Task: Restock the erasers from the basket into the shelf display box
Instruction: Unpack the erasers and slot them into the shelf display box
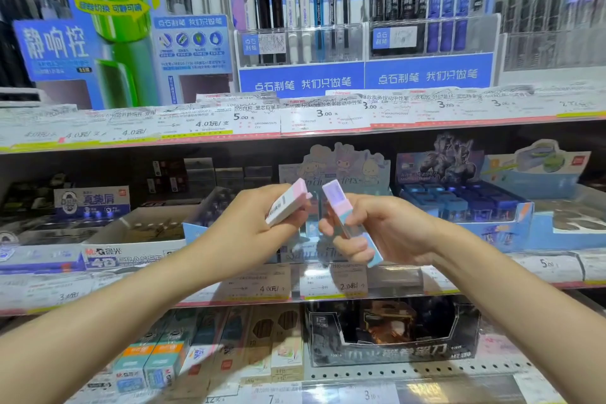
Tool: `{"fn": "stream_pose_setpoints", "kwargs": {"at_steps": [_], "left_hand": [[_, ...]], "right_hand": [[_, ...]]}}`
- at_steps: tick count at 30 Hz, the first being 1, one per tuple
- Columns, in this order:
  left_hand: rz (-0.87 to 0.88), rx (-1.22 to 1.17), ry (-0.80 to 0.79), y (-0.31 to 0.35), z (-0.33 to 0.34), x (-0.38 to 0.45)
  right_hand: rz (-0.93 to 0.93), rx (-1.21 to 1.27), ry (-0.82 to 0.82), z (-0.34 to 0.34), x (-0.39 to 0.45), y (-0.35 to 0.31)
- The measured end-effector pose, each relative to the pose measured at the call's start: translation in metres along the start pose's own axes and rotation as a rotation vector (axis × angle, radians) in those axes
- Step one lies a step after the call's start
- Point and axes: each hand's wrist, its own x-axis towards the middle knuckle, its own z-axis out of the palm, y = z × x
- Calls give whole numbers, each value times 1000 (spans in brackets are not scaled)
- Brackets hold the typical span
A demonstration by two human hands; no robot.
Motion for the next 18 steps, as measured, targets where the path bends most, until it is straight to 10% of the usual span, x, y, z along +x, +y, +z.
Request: {"fn": "stream_pose_setpoints", "kwargs": {"at_steps": [11,18], "left_hand": [[-189,-437,-8,20,8,1],[-345,-638,175,11,1,-1]], "right_hand": [[85,-433,-112,19,-6,-1],[-176,-310,262,18,-8,9]]}}
